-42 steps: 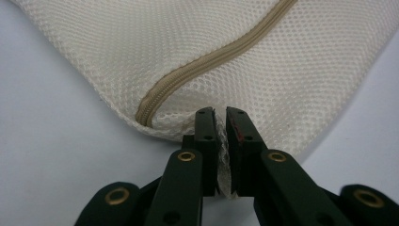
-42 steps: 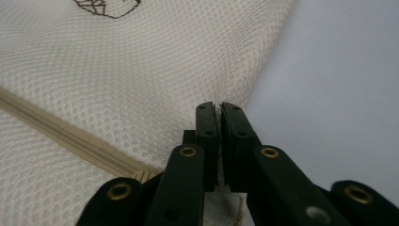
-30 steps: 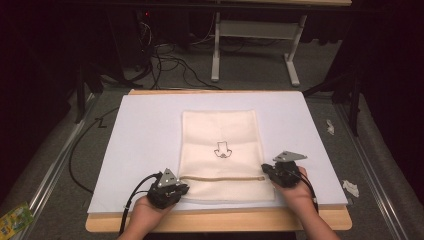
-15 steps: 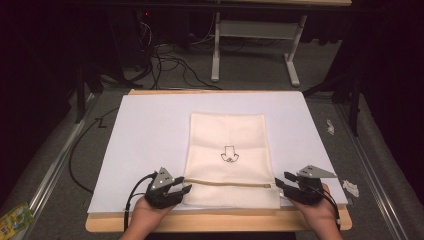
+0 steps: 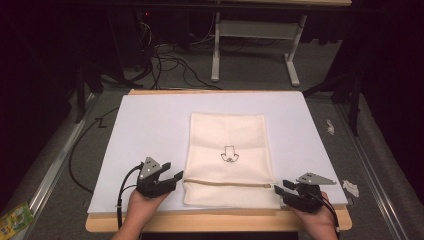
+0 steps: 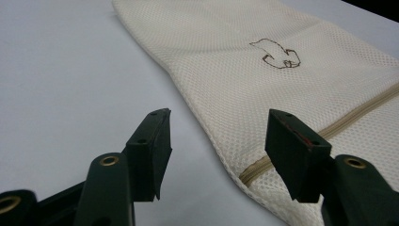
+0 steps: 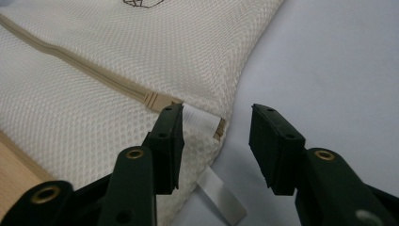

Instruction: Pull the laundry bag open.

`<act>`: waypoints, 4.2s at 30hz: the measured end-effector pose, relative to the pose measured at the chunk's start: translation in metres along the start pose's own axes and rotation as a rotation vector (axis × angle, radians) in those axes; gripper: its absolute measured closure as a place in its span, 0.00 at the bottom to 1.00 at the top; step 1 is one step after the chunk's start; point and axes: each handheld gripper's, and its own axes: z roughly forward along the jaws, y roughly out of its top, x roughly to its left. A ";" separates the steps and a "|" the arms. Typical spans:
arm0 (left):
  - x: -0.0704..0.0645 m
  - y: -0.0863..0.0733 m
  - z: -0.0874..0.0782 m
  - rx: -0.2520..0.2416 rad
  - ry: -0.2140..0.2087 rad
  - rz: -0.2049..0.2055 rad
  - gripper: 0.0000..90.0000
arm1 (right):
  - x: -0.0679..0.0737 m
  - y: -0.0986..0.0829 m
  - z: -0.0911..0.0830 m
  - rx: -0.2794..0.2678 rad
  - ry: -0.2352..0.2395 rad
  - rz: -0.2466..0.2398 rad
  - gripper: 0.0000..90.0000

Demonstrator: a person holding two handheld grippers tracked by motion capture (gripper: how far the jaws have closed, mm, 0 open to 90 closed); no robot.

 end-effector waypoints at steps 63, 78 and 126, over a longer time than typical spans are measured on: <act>-0.166 0.050 0.126 0.058 -0.362 0.110 0.61 | -0.009 0.030 -0.001 -0.113 0.058 -0.118 0.95; -0.185 0.057 0.150 0.034 -0.356 0.059 0.89 | -0.007 0.031 -0.003 -0.130 0.075 -0.120 0.95; -0.022 0.015 0.033 0.194 -0.138 -0.091 0.98 | -0.044 0.025 -0.016 -0.134 -0.051 -0.009 0.96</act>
